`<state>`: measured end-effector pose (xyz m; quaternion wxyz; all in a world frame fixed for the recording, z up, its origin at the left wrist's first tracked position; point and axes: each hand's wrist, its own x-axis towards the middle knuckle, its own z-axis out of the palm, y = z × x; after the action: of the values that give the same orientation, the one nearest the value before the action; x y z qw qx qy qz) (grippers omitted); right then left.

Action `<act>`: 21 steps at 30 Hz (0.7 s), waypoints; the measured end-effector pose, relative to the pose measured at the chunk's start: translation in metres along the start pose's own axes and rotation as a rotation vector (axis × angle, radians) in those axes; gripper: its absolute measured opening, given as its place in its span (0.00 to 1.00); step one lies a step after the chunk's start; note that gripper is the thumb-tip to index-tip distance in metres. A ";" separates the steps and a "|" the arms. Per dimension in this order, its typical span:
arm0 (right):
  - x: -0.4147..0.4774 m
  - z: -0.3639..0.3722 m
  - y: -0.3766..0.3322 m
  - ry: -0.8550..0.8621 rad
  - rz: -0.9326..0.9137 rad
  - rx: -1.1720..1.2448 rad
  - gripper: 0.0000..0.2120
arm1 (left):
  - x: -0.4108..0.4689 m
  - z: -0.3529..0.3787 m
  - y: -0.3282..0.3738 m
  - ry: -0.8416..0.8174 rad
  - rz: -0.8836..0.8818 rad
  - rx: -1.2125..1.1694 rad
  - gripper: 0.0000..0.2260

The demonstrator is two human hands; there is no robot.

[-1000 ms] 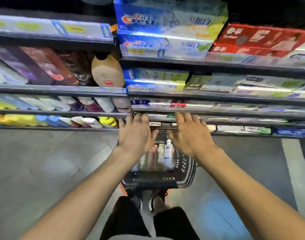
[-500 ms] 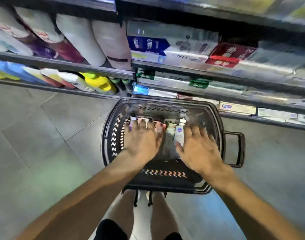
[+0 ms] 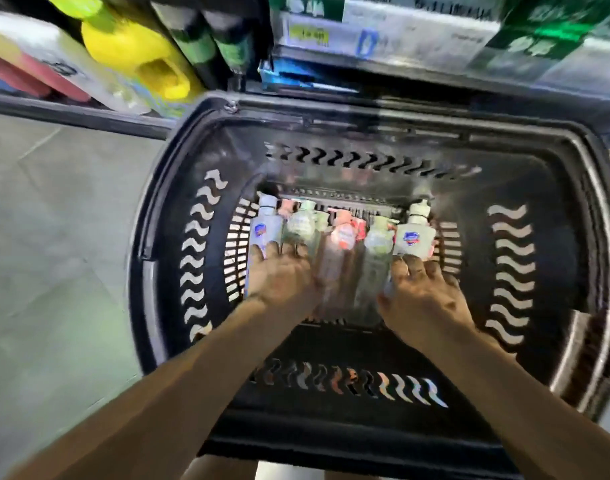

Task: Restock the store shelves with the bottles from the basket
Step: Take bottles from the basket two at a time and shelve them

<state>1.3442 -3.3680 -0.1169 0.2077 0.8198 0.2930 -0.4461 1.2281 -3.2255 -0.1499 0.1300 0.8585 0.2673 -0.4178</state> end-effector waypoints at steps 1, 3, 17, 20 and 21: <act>0.006 0.004 0.001 -0.003 -0.007 -0.013 0.36 | 0.006 0.006 -0.001 -0.015 -0.016 0.001 0.30; 0.018 0.009 0.002 -0.009 -0.013 -0.015 0.36 | 0.015 0.015 -0.004 -0.020 -0.024 0.008 0.31; 0.091 0.049 0.021 0.124 0.374 0.663 0.51 | 0.073 0.063 -0.043 0.093 -0.498 -0.741 0.44; 0.101 0.056 0.024 0.158 0.406 0.653 0.53 | 0.084 0.076 -0.047 0.023 -0.540 -0.925 0.36; 0.104 0.057 0.025 0.166 0.412 0.679 0.53 | 0.085 0.080 -0.050 0.017 -0.533 -0.980 0.36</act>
<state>1.3709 -3.3899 -0.2332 -0.0140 0.9166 -0.0256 -0.3987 1.1915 -3.1902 -0.2664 0.4016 0.6037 0.6391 -0.2563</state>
